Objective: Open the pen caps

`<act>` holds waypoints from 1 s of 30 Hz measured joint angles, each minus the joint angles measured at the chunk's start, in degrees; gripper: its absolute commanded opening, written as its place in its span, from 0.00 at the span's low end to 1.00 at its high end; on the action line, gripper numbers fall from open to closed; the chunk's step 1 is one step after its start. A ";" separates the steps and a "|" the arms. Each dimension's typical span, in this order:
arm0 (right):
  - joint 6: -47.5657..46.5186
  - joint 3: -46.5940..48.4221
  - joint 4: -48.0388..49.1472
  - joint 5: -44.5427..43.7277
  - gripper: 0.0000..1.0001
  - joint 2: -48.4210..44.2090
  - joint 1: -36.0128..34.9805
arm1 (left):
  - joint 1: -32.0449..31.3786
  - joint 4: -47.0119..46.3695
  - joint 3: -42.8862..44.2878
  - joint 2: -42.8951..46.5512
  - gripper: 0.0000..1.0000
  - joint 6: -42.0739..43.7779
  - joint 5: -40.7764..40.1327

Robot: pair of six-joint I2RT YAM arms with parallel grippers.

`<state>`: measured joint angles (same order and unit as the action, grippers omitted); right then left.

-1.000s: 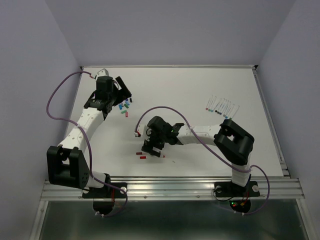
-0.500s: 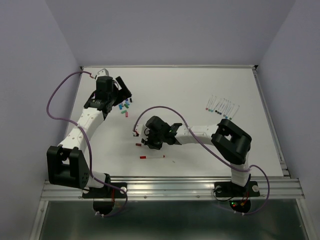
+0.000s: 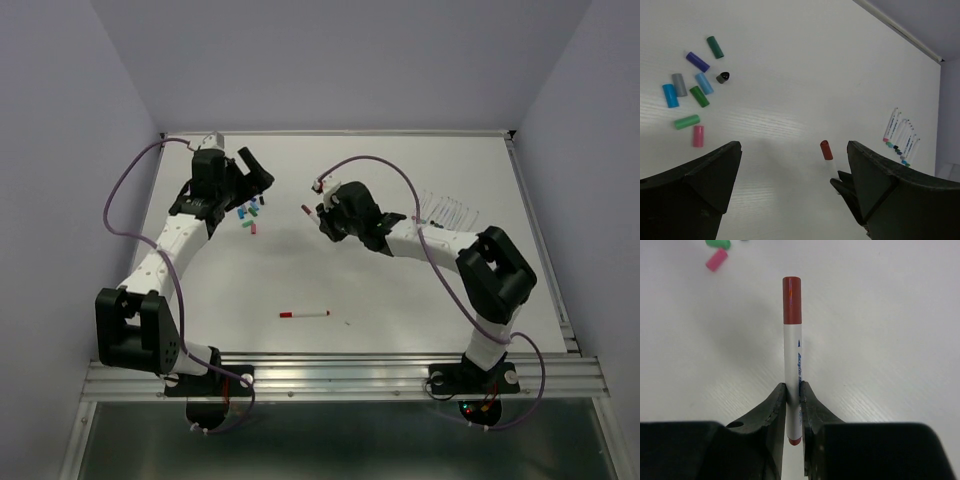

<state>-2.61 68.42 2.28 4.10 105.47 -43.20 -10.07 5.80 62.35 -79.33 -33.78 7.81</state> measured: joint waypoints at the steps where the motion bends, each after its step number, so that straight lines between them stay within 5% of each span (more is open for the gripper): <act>1: 1.44 0.00 1.22 -0.02 0.01 -1.42 0.94 | -0.09 -0.70 0.00 -0.28 0.99 -0.31 0.85; 10: 8.63 0.90 4.39 2.56 0.01 -3.54 1.20 | -5.03 -4.59 0.39 -5.20 0.95 -2.29 4.66; 16: 11.54 2.40 4.76 3.34 0.01 -3.54 1.25 | -6.93 -5.70 1.29 -7.02 0.82 -2.86 5.55; 20: 12.76 3.72 5.22 3.74 0.01 -3.52 1.55 | -7.26 -6.58 1.46 -7.08 0.64 -3.30 5.79; 28: 13.62 4.87 5.97 5.18 0.01 -3.48 1.64 | -7.61 -7.04 1.66 -7.30 0.58 -3.63 6.19; 30: 13.64 4.87 5.99 5.44 0.01 -3.45 1.64 | -7.61 -7.21 1.66 -7.30 0.48 -3.65 6.32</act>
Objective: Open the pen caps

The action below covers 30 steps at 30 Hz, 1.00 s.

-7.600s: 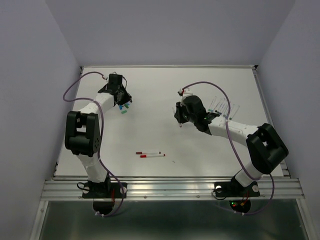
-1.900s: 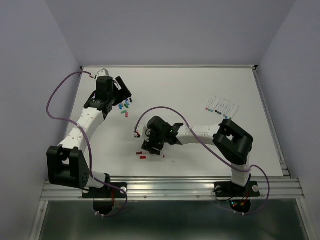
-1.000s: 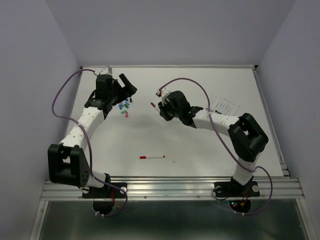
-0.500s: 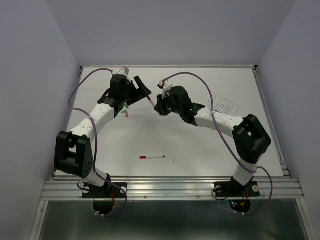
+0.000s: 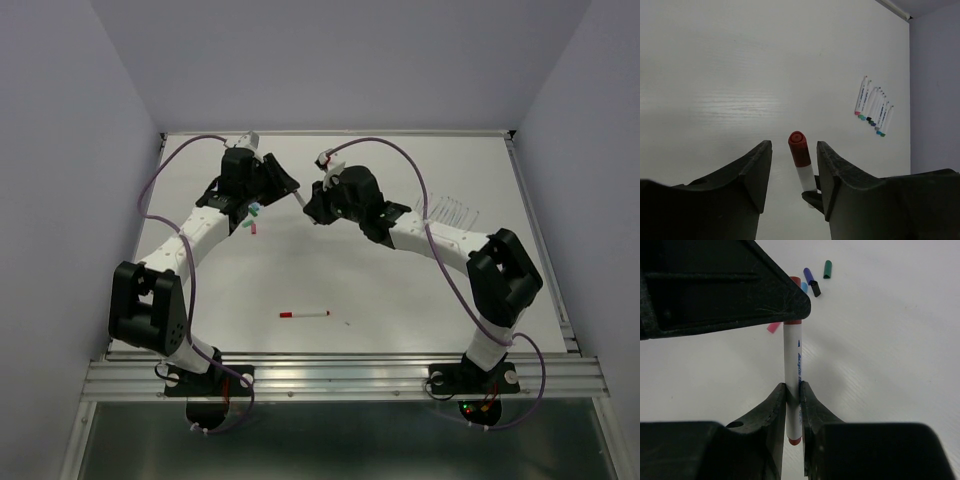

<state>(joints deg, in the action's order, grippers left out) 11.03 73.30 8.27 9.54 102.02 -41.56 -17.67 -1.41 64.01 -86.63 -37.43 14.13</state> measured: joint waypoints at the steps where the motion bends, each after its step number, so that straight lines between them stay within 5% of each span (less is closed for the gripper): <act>1: 0.00 0.00 0.00 0.09 0.01 0.00 0.00 | 0.00 -0.11 0.00 0.00 0.43 -0.07 0.11; 4: 0.02 0.00 0.00 0.48 0.01 0.02 0.00 | -0.02 -0.35 0.00 0.00 0.27 -0.17 0.48; 5: 0.02 0.00 0.02 0.63 0.01 0.02 0.00 | -0.02 -0.50 0.00 0.00 0.06 -0.31 0.57; 6: 0.02 0.02 0.00 0.79 0.01 0.02 0.00 | -0.02 -0.66 0.00 0.00 0.00 -0.50 0.79; 18: 0.55 -1.70 2.78 3.15 0.01 0.28 0.57 | -0.11 -1.33 0.33 -0.20 0.00 -1.90 -1.05; 22: 2.64 -7.74 8.20 6.51 0.01 -1.86 0.81 | 1.27 2.16 1.57 -0.66 0.00 -2.34 -0.85; 30: 5.64 -24.92 3.93 14.21 0.01 -12.41 0.61 | 10.78 0.96 9.44 -2.78 0.00 -1.44 -11.43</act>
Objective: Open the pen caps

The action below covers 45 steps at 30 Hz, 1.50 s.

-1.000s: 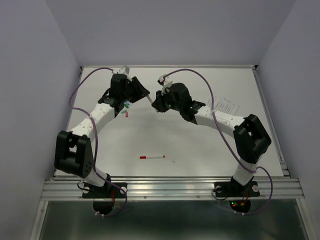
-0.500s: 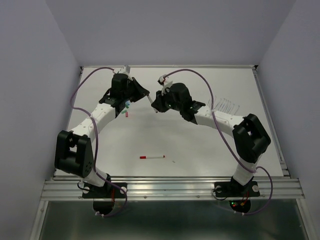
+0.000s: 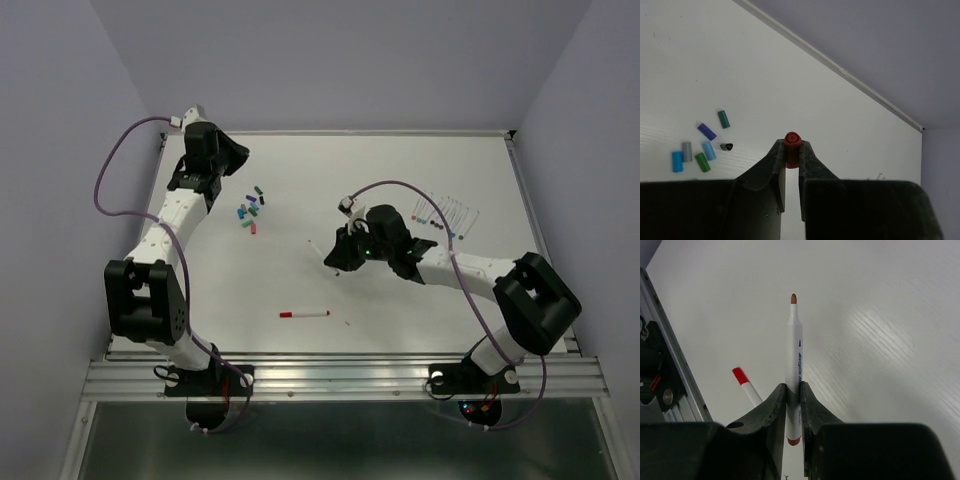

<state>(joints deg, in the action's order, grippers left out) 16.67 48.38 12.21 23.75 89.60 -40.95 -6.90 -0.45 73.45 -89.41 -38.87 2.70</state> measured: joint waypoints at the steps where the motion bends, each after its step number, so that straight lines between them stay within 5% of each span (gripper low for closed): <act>1: 0.07 -0.42 -0.15 -0.20 0.01 -0.96 0.00 | 0.07 -0.11 0.50 0.00 0.00 0.22 -0.35; 13: 1.84 2.36 -2.95 -13.18 0.01 -4.90 4.55 | -0.66 6.32 0.61 -1.86 0.00 3.93 -1.20; 23: 2.58 3.32 -6.95 -18.69 0.01 -4.02 9.03 | -2.27 11.72 0.13 -13.92 0.00 6.27 -2.80; 29: 2.56 3.32 -8.31 -19.67 0.01 -4.00 9.14 | -3.21 14.01 0.15 -16.98 0.20 6.91 -3.23; 41: 2.60 3.69 -9.22 -20.44 0.01 -1.51 10.21 | -3.54 16.26 2.73 -20.33 0.30 7.65 -5.79; 45: 2.58 3.69 -9.25 -21.00 0.01 -1.51 10.62 | -3.54 16.72 3.21 -20.57 0.51 8.26 -6.58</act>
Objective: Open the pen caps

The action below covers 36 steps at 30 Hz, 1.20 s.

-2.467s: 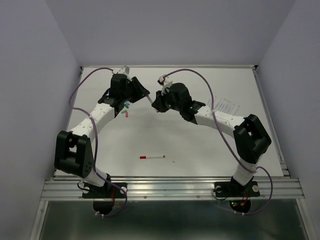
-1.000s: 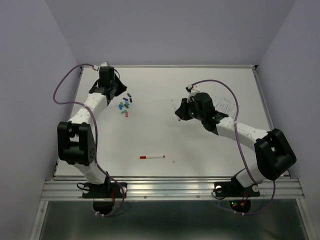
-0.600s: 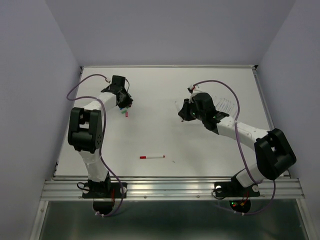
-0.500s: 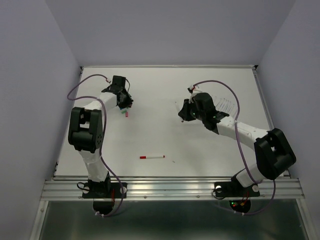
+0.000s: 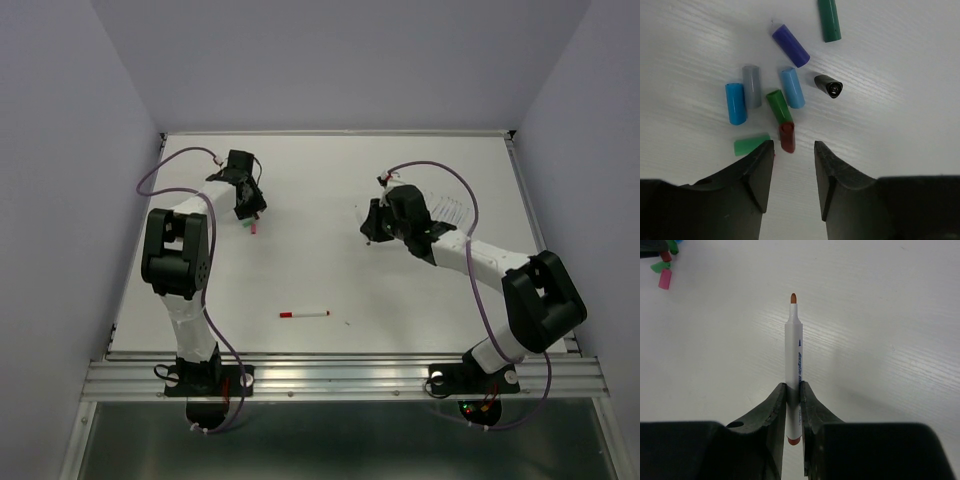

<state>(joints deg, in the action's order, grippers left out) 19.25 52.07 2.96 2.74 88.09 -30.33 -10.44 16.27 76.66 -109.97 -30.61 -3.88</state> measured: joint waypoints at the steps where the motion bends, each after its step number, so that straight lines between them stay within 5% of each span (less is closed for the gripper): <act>1: 0.00 0.00 0.00 -0.22 0.01 0.00 0.13 | 0.00 0.17 0.00 0.00 0.54 0.28 -0.11; 2: 0.00 0.00 0.00 -0.35 0.01 0.00 0.26 | 0.00 0.33 0.00 0.00 0.62 0.22 -0.13; 11: 0.07 0.72 -0.50 -2.89 0.01 0.02 1.44 | 0.00 0.74 0.02 0.11 0.70 0.57 0.57; 16: 0.85 6.38 -2.12 -7.52 0.01 2.89 4.07 | 0.00 0.72 0.02 3.15 0.98 1.22 2.27; 25: 6.58 19.28 -8.15 -24.41 0.03 16.92 8.11 | 0.00 -2.05 0.00 16.79 0.99 1.49 4.59; 36: 11.13 28.50 -15.91 -34.12 0.04 27.43 9.70 | 0.02 -3.13 -0.24 18.12 0.99 2.29 5.51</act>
<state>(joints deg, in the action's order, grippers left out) 30.37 80.58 -12.95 -31.38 115.52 -20.62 -10.41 13.15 76.42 -91.85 -28.32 1.63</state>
